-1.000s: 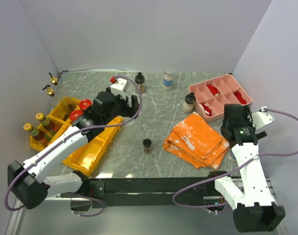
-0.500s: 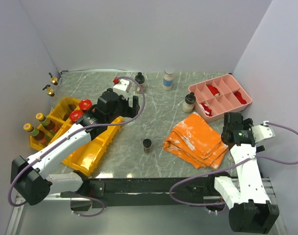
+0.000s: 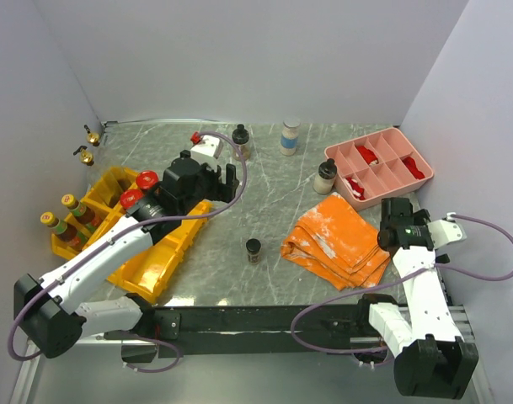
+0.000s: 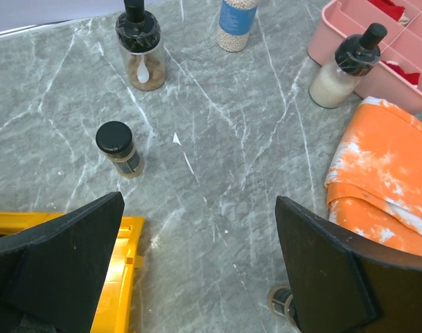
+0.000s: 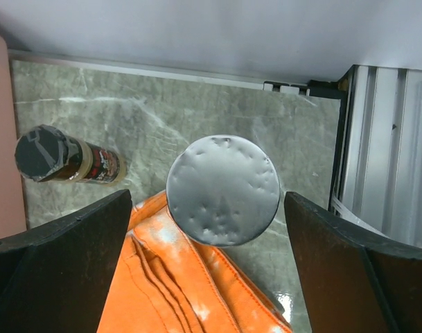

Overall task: Organize the condiment bottles
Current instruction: Pick up the bottle from the corner of the board, then place the bottle at the center of the board.

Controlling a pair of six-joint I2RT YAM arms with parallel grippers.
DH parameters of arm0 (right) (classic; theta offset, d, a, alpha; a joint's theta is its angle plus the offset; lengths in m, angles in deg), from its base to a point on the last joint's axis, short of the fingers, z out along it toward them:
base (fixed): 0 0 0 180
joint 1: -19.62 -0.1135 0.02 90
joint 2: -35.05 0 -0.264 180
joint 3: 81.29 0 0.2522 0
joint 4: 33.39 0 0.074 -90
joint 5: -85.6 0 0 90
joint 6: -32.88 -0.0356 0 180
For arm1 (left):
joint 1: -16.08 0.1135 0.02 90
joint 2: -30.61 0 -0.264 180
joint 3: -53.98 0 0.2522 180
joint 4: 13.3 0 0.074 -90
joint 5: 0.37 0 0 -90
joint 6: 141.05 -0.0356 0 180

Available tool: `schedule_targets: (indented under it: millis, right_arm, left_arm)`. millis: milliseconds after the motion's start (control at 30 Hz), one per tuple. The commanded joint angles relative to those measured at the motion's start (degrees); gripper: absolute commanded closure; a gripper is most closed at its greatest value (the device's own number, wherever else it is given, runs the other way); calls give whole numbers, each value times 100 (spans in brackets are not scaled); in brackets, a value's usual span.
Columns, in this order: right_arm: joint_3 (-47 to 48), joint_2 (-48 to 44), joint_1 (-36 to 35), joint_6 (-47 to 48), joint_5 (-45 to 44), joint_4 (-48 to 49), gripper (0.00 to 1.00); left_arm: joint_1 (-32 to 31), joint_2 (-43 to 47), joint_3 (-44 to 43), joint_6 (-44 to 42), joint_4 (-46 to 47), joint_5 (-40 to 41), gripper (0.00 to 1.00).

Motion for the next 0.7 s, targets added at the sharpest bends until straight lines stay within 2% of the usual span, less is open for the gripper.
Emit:
schedule_targets:
  millis: [0, 333, 400, 433, 467, 667]
  right_arm:
    - [-28, 28, 39, -257, -290, 124, 5]
    - [-186, -113, 48, -169, -360, 404, 18]
    - [-195, -78, 56, -169, -378, 422, 31]
    - [-177, -69, 48, -143, -422, 422, 40]
    - [-151, -78, 48, -56, -457, 439, 44]
    - [209, -314, 30, 463, -668, 334, 51]
  left_arm:
    - [-59, 183, -138, -142, 164, 150, 3]
    - [-164, 298, -103, -203, 199, 396, 4]
    - [-164, 341, -103, -203, 199, 440, 4]
    - [-182, 350, -86, -203, 217, 457, 4]
    - [-182, 368, -85, -212, 217, 553, 4]
    - [-270, 605, 81, -204, 436, 1020, 4]
